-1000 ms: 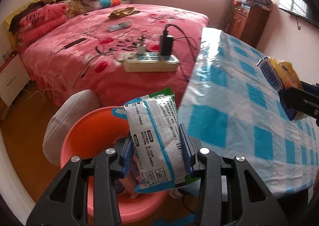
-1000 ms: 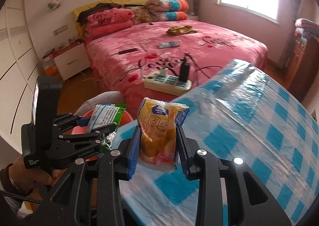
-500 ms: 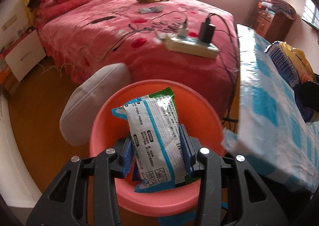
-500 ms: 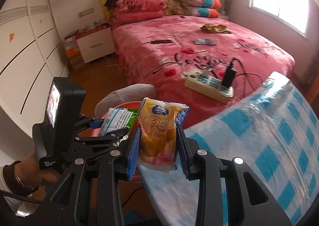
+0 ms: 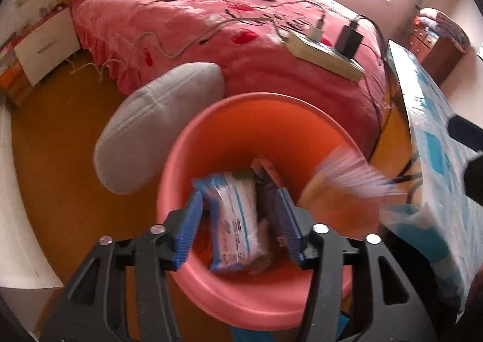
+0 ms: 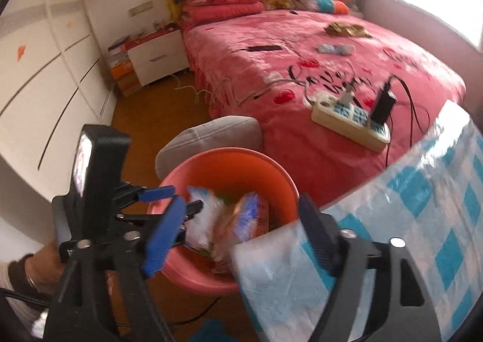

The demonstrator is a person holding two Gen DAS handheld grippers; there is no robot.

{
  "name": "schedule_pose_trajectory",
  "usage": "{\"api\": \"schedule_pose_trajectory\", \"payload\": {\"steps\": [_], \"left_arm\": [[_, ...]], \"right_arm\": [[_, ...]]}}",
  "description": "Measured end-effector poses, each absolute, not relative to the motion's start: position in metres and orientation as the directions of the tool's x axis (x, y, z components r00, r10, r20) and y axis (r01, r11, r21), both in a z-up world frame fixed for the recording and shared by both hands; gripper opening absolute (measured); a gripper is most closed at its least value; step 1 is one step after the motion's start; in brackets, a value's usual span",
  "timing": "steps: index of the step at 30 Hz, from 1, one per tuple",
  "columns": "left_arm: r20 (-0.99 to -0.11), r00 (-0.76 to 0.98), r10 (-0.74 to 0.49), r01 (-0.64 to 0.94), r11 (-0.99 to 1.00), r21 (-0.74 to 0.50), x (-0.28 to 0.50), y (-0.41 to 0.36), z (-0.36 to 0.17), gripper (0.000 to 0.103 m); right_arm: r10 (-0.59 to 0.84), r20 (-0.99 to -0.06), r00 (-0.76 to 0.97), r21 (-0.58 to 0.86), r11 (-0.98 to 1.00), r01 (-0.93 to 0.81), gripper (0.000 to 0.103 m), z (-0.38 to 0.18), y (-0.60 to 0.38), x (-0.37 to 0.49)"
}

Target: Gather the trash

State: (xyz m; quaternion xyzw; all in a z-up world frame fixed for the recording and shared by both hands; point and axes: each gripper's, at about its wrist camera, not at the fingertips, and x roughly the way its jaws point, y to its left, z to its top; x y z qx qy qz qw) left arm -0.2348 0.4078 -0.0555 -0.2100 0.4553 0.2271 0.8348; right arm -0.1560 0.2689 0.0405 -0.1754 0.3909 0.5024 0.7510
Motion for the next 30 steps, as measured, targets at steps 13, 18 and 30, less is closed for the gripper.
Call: {"api": "schedule_pose_trajectory", "payload": {"steps": [13, 18, 30], "left_arm": [[-0.808, 0.514, 0.289, -0.559, 0.827, -0.06, -0.224, 0.393, -0.024, 0.09], [-0.773, 0.541, 0.333, -0.518, 0.856, 0.006, -0.215, 0.374, -0.006, 0.092], [-0.683, 0.672, 0.287, -0.383, 0.924, 0.012, -0.194, 0.318, 0.03, 0.096]], "right_arm": [[0.598, -0.732, 0.326, 0.132, 0.595, -0.793, 0.093, 0.054, 0.211, -0.129], [0.583, -0.706, 0.402, 0.076, 0.626, -0.776, 0.093, 0.059, 0.189, -0.131], [0.562, -0.661, 0.497, 0.085, 0.714, -0.695, 0.093, 0.059, 0.121, -0.131]]}}
